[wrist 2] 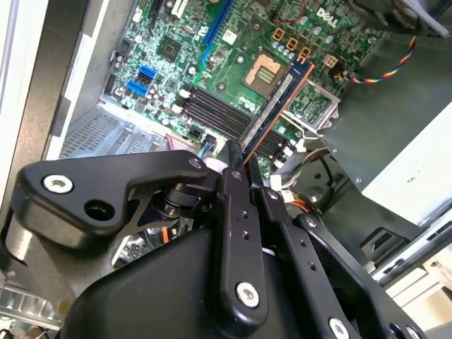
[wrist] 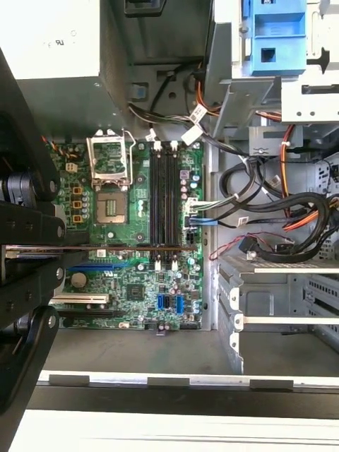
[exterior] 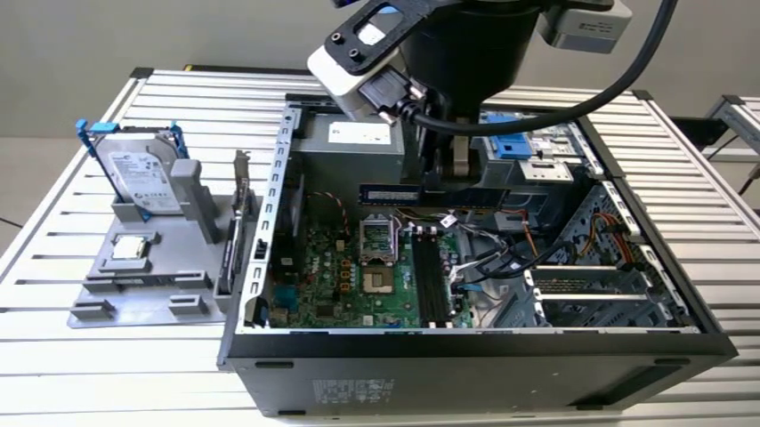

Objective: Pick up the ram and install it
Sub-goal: 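Pick up the ram and move it above insertion slot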

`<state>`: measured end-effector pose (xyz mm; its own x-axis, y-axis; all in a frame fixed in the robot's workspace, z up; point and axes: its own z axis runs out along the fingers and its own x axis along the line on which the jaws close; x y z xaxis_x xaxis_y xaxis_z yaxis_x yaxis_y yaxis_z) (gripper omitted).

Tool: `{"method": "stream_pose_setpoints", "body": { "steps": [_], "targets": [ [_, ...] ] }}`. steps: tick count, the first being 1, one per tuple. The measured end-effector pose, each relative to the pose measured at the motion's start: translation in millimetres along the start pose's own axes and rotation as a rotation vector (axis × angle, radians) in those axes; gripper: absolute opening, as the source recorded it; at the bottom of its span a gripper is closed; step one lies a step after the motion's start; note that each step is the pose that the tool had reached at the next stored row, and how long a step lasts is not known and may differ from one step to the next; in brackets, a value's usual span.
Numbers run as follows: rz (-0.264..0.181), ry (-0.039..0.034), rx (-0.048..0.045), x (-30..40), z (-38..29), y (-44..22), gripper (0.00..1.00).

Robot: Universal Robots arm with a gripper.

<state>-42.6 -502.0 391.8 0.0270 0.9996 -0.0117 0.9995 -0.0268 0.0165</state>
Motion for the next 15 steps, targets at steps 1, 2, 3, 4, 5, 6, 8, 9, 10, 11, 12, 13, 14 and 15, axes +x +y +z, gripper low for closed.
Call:
{"method": "stream_pose_setpoints", "body": {
  "steps": [1, 2, 3, 4, 5, 6, 8, 9, 10, 11, 12, 13, 14, 15],
  "targets": [
    [0.0, 0.0, 0.0, 0.0, 0.0, 0.9, 0.0],
    [0.0, 0.0, 0.0, 0.1, 0.0, 2.2, 0.0],
    [0.0, -0.0001, 0.0, 0.1, 0.0, 3.5, 0.0],
    [0.0, 0.0, 0.0, 0.1, 0.1, 4.8, 0.0],
    [0.0, 0.0, 0.0, 0.2, 0.1, 6.0, 0.0],
    [0.0, -0.0001, 0.0, 0.2, 0.1, 7.2, 0.0],
    [0.0, -0.0001, 0.0, 0.3, 0.1, 9.6, 0.0],
    [0.0, -0.0001, 0.0001, 0.3, 0.1, 10.8, 0.0],
    [0.0, -0.0001, 0.0, 0.3, 0.2, 12.1, 0.0],
    [0.0, 0.0, 0.0, 0.3, 0.2, 13.3, 0.0],
    [0.0, 0.0, 0.0, 0.4, 0.2, 14.4, 0.0],
    [0.0, -0.0001, 0.0, 0.4, 0.2, 15.6, 0.0],
    [0.0, -0.0001, 0.0, 0.4, 0.3, 16.7, 0.0],
    [0.0, 0.0, 0.0, 0.5, 0.3, 17.9, 0.0]
  ]
}}
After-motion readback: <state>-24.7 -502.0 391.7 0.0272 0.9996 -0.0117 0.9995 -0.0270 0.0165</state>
